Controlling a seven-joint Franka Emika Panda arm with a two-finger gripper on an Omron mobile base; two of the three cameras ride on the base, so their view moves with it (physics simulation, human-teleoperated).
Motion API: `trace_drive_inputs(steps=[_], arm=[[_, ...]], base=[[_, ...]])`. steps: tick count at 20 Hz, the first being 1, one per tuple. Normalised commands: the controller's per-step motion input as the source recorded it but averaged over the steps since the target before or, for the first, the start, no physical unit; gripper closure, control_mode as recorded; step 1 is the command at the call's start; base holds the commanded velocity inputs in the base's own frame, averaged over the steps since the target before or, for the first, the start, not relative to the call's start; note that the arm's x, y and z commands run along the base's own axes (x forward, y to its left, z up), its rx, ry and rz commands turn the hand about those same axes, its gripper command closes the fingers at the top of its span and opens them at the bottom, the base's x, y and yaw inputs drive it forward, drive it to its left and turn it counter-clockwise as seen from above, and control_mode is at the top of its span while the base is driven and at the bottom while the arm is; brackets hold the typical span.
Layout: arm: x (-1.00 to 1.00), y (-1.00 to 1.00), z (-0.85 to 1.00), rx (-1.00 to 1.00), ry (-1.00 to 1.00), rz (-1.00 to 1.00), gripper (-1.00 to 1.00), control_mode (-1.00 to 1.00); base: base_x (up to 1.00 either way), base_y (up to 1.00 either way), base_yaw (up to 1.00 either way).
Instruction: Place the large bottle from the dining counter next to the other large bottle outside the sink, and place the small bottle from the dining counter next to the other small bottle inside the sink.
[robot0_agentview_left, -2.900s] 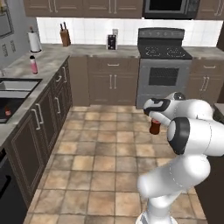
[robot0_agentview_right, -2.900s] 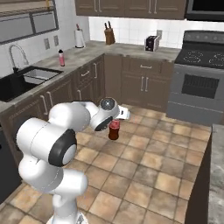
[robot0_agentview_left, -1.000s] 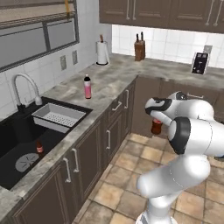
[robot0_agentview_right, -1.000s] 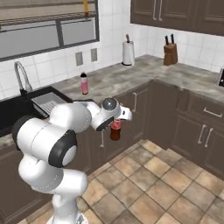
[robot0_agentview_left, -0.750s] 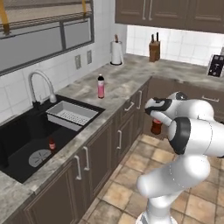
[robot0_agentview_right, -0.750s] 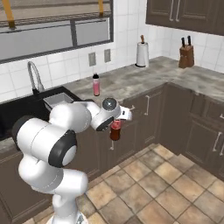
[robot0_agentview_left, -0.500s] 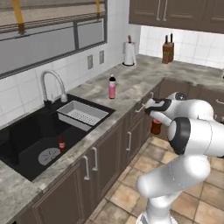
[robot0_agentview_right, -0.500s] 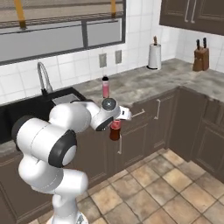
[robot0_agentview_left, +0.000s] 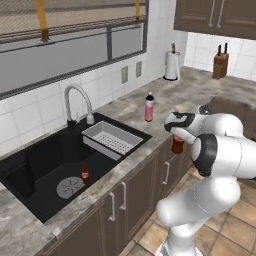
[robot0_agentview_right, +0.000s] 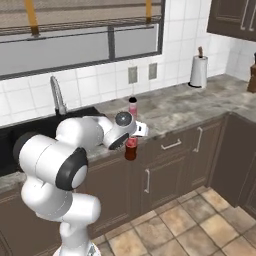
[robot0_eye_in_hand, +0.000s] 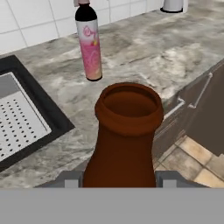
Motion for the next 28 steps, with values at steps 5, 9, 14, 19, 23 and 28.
trace_drive_inputs(steps=[5,9,14,19,23,28], arm=[[0.0,0.0,0.0,0.0,0.0,0.0,1.0,1.0],[0.0,0.0,0.0,0.0,0.0,0.0,1.0,1.0],[0.0,0.0,0.0,0.0,0.0,0.0,1.0,1.0],[0.0,0.0,0.0,0.0,0.0,0.0,1.0,1.0],[0.0,0.0,0.0,0.0,0.0,0.0,1.0,1.0],[0.0,0.0,0.0,0.0,0.0,0.0,1.0,1.0]], base=[[0.53,-0.02,0.25],[0.14,-0.16,0.21],[0.01,-0.39,0.13],[0.21,-0.59,0.12],[0.19,-0.52,0.12],[0.12,-0.29,0.15]])
